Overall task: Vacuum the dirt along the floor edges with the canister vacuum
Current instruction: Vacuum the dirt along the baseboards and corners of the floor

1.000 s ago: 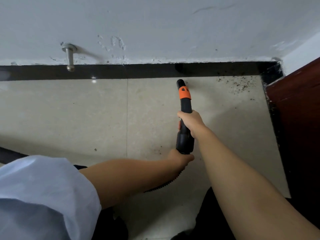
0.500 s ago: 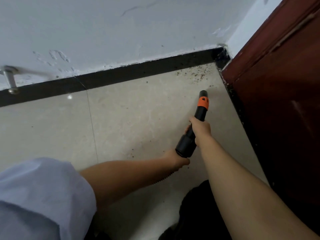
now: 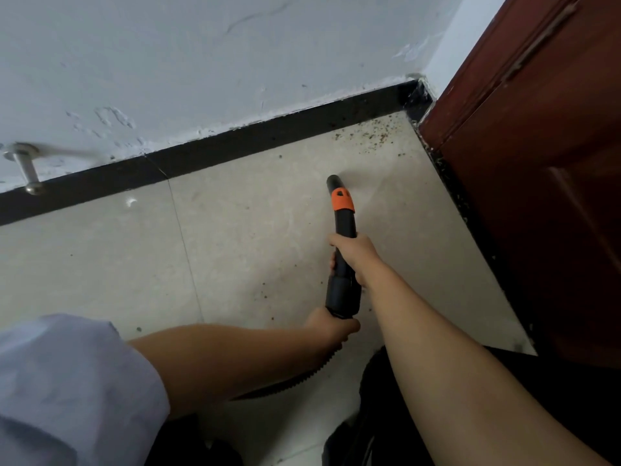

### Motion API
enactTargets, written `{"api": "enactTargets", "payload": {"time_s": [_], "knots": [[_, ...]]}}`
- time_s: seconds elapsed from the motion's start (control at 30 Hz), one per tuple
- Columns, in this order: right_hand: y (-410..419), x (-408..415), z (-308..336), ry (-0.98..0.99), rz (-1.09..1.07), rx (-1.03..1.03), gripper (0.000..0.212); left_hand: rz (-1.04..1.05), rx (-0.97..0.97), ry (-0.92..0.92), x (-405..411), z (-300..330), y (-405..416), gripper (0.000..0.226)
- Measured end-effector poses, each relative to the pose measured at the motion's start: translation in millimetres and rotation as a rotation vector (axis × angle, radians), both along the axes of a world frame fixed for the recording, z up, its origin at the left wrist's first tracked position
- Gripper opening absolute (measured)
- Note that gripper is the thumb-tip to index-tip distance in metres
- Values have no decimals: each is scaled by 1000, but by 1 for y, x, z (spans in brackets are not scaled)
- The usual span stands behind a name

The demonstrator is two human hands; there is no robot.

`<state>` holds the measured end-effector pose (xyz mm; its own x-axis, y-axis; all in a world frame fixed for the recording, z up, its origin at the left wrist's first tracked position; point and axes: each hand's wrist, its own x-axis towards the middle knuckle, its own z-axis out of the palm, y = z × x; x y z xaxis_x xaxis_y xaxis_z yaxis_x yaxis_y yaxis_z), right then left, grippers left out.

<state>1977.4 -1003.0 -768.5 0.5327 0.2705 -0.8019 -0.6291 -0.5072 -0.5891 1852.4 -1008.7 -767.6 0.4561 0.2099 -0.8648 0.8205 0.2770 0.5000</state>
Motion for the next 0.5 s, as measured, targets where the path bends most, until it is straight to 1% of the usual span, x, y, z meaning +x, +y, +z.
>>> {"api": "enactTargets", "payload": {"time_s": [0.1,0.17,0.23,0.3,0.33,0.43,0.5], "knots": [[-15,-1,2,-63,-164,-61,11,-122,-14,-25,1,2,3,20],[-26,3,5,-82,-289,-86,12,-199,-20,-63,5,6,5,18],[-32,4,6,-83,-344,-95,14,-236,-22,-85,6,8,5,19],[-34,-2,7,-76,-348,-100,17,-245,-38,-84,0,10,3,26],[-34,-7,6,-68,-341,-99,16,-239,-49,-80,-5,11,2,26],[-24,-25,8,-62,-272,-83,9,-182,-74,-59,-25,13,3,16],[-12,-34,10,-50,-180,-66,12,-120,-63,-38,-35,14,6,14]]}}
